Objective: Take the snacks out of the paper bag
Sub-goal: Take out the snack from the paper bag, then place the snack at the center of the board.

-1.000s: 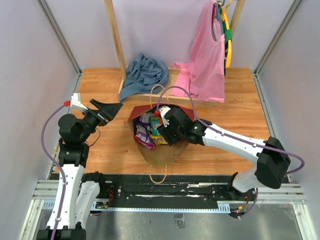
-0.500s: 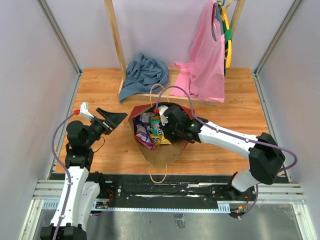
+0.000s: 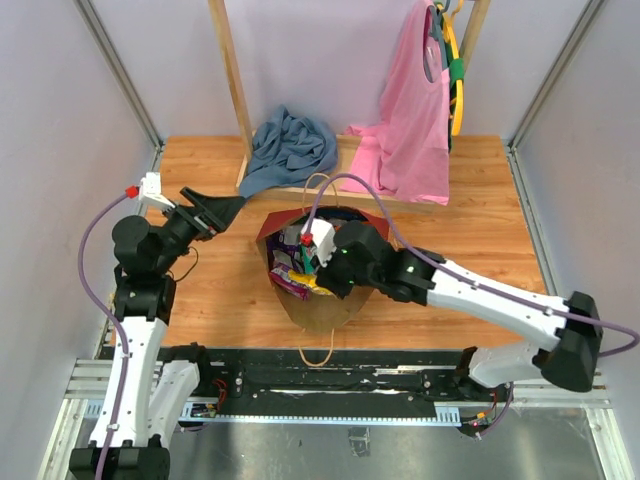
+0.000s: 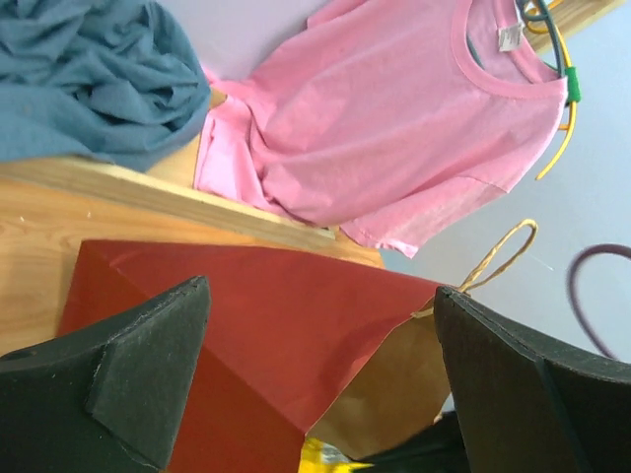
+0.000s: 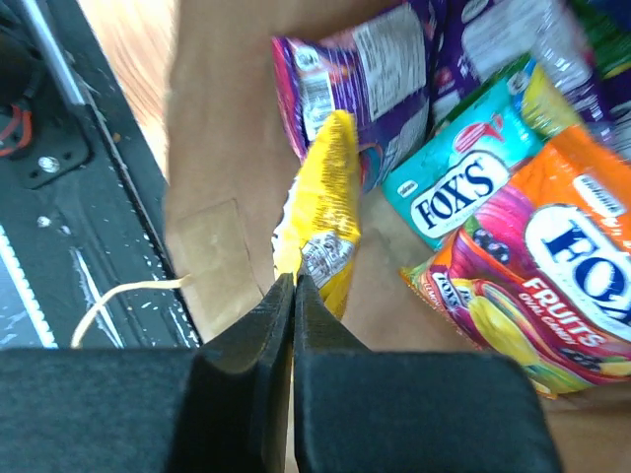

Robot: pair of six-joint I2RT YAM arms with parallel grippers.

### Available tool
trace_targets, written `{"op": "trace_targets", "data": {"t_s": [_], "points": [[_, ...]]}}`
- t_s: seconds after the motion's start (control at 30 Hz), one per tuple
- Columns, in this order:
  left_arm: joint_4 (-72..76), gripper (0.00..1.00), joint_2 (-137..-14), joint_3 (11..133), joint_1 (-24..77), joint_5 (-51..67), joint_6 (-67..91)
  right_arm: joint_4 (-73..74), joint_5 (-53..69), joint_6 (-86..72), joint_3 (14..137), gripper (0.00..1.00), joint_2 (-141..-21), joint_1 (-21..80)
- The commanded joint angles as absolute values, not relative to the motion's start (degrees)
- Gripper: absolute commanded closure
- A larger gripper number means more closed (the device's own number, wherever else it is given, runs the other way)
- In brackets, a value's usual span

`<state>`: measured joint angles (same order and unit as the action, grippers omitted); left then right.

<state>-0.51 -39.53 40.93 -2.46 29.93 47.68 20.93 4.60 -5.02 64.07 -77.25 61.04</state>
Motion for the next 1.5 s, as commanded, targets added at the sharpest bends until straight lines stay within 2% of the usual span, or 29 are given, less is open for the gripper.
{"op": "trace_targets", "data": {"t_s": [0.0,0.17,0.3,0.43,0.6,0.8,1.07,1.23,1.47], "points": [[-4.3,0.0,-40.0,44.7,-2.6,27.3,42.3,22.8,5.7,-1.4,67.2,0.99,-68.7,61.7],[-6.3,0.0,-39.1,46.0,-2.6,25.3,41.0,20.2,5.8,1.6,67.4,0.99,-57.7,61.3],[-10.4,0.0,-38.2,48.5,-2.6,22.8,37.4,25.1,6.2,3.0,72.1,0.99,-51.6,57.2],[-14.7,0.0,-37.2,50.8,-2.6,20.9,33.1,28.9,9.3,2.2,73.3,0.99,-45.4,46.1],[-13.1,0.0,-36.1,49.4,-2.6,23.8,32.1,32.7,12.6,-0.5,72.6,0.99,-41.1,32.2],[-10.3,0.0,-39.5,49.0,-2.6,34.7,33.2,28.8,26.9,-11.6,67.9,0.99,-42.2,12.5],[-15.9,0.0,-41.9,53.1,-2.6,32.7,30.8,14.4,36.6,-31.6,54.0,0.99,-47.9,-6.2],[-18.4,0.0,-45.2,54.7,-2.6,31.2,29.3,5.5,36.2,-37.2,43.7,0.99,-54.5,-7.7],[-18.5,0.0,-47.8,55.5,-2.6,30.7,27.1,3.0,35.2,-35.2,44.1,0.99,-67.4,-7.7]]}}
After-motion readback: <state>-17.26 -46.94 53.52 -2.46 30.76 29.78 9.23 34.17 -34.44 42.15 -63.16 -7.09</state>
